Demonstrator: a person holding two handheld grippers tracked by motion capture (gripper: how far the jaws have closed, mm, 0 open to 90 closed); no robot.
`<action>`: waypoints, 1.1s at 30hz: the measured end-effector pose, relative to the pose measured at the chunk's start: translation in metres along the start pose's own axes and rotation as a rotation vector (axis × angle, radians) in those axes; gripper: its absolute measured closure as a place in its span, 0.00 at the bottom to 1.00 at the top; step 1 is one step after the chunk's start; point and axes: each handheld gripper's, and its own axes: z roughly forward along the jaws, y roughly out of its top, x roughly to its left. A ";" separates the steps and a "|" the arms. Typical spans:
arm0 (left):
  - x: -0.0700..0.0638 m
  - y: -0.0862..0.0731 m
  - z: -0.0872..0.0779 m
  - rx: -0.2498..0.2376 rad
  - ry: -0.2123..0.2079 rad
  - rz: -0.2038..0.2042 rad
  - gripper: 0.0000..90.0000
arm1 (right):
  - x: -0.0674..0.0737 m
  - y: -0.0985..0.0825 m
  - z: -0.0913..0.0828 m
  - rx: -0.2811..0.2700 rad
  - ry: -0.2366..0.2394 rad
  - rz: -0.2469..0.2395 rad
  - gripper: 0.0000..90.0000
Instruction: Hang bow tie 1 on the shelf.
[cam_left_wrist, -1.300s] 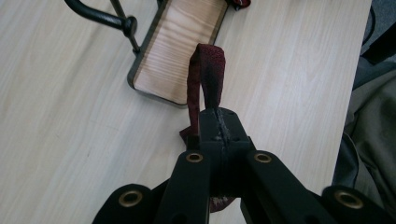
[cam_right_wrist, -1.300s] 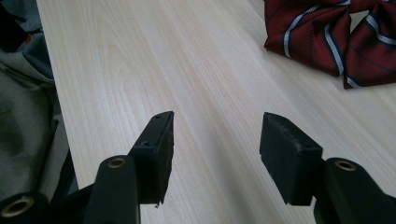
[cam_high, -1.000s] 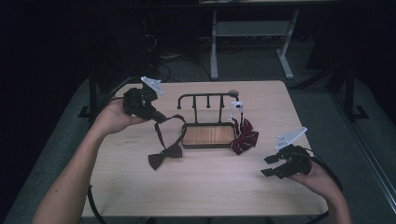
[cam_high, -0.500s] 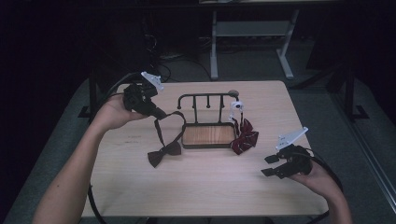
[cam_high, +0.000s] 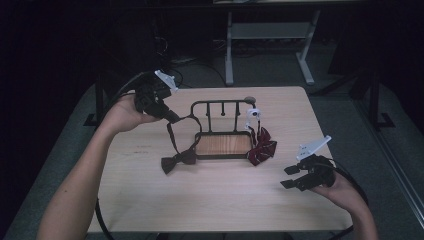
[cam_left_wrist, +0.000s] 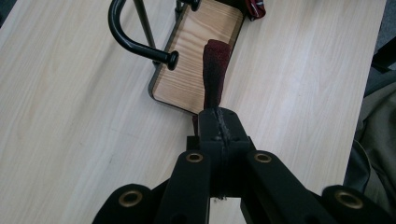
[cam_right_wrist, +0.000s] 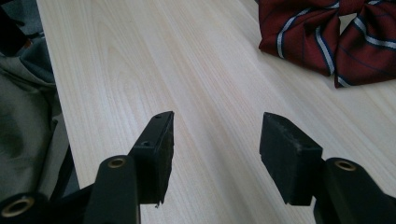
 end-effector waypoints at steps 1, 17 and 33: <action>0.000 0.000 0.000 0.000 0.000 0.000 1.00 | 0.000 0.000 0.000 0.000 0.000 0.000 0.49; 0.018 0.006 -0.001 0.000 0.002 -0.030 1.00 | 0.000 -0.001 -0.003 -0.005 -0.005 0.005 0.49; 0.032 0.008 0.005 0.023 0.003 -0.073 1.00 | -0.001 -0.002 -0.004 -0.014 0.000 0.007 0.49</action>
